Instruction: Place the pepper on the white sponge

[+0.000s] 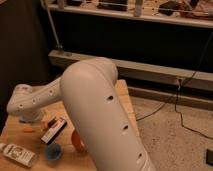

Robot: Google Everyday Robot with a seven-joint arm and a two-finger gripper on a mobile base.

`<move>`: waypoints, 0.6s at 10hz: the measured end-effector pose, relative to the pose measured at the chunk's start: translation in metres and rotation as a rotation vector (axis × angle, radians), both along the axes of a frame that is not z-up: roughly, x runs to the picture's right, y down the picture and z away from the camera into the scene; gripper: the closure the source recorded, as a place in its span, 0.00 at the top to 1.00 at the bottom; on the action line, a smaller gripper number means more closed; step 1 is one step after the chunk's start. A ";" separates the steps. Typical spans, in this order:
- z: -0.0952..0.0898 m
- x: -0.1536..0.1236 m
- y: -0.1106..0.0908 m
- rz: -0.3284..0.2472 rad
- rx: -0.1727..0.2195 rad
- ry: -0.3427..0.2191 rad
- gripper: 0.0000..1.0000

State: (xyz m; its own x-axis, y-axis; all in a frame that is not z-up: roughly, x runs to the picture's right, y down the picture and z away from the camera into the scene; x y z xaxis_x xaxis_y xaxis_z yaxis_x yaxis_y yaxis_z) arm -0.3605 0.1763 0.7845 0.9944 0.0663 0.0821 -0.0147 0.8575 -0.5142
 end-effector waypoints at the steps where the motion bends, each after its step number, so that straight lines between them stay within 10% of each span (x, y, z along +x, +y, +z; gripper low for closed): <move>1: 0.002 -0.001 0.002 0.000 0.002 0.002 0.65; 6: 0.020 -0.009 0.014 -0.030 0.015 0.034 0.65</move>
